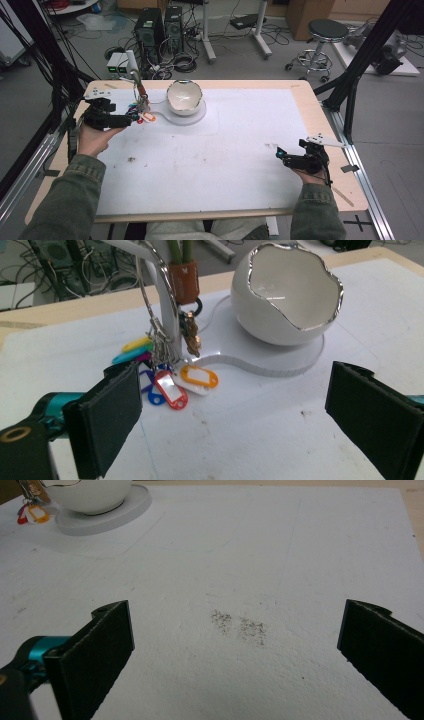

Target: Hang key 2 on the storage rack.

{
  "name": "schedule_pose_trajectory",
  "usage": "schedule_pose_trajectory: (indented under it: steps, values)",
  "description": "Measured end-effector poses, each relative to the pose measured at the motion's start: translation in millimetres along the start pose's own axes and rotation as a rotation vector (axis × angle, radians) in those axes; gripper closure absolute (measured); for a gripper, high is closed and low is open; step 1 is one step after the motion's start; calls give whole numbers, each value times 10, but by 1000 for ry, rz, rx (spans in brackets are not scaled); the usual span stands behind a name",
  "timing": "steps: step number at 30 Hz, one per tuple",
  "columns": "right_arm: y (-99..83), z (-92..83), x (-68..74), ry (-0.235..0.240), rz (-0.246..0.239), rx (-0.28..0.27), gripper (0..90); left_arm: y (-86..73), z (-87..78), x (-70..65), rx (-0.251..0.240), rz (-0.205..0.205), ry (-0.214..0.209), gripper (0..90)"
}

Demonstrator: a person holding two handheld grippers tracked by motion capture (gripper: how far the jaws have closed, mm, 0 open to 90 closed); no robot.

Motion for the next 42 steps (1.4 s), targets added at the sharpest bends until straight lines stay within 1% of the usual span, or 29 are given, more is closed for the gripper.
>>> schedule_pose_trajectory:
  steps: [3,6,7,11,13,15,17,19,21,22,25,29,31,32,35,37,38,39,40,41,42]
  values:
    - [-1,0,-3,-1,-2,-1,7,-56,-18,-19,-14,-3,-1,85]
    - [-2,-3,-2,-3,-1,-3,7,-115,-28,-22,-18,-2,7,85]
    - [-2,-5,-2,-2,-1,-2,7,-144,-32,-24,-23,-10,12,85]
    - [-2,-8,-2,-2,0,-6,7,-231,-55,-13,-26,-17,23,85]
    - [-1,-14,0,-3,2,-7,7,-277,-72,-10,-25,-9,31,85]
    - [0,-20,0,-7,4,-12,7,-323,-96,-10,-27,-11,38,85]
    - [1,-25,0,-10,2,-17,7,-369,-125,-8,-40,-14,45,85]
    - [1,-34,0,-15,6,-25,7,-410,-155,-3,-45,-15,60,85]
    - [2,-47,0,-23,10,-35,7,-456,-187,7,-64,-19,77,84]
    - [2,-53,0,-24,10,-38,7,-481,-197,11,-71,-29,85,84]
    - [0,-76,-5,-36,14,-55,7,-566,-228,36,-74,-34,107,84]
    - [-4,-102,-9,-50,19,-70,7,-680,-263,57,-91,-59,127,84]
    - [-6,-112,-9,-58,24,-77,7,-725,-273,61,-96,-57,149,84]
    - [-7,-117,-14,-64,17,-83,7,-740,-278,64,-95,-52,155,84]
    - [-8,-131,-4,-86,16,-97,7,-803,-288,73,-107,-56,175,83]
    - [-10,-137,-1,-92,13,-107,7,-832,-295,74,-115,-59,189,82]
    - [-12,-140,1,-93,12,-109,7,-850,-304,74,-118,-53,199,79]
    - [-13,-140,1,-94,7,-112,7,-877,-311,63,-138,-51,219,75]
    - [-17,-140,6,-95,8,-112,7,-899,-322,58,-152,-46,225,74]
    - [-18,-139,6,-96,7,-112,7,-939,-328,44,-173,-55,230,74]
    - [-22,-136,2,-96,5,-110,7,-962,-328,35,-170,-62,230,74]
Point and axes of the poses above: each handheld gripper's, and its own axes: z roughly forward along the jaws, y roughly out of its top, x roughly to its left, the point moved 1 cm from there along z, roughly forward along the jaws, and after that the axes turned 7 degrees about z, right-handed, at the moved point
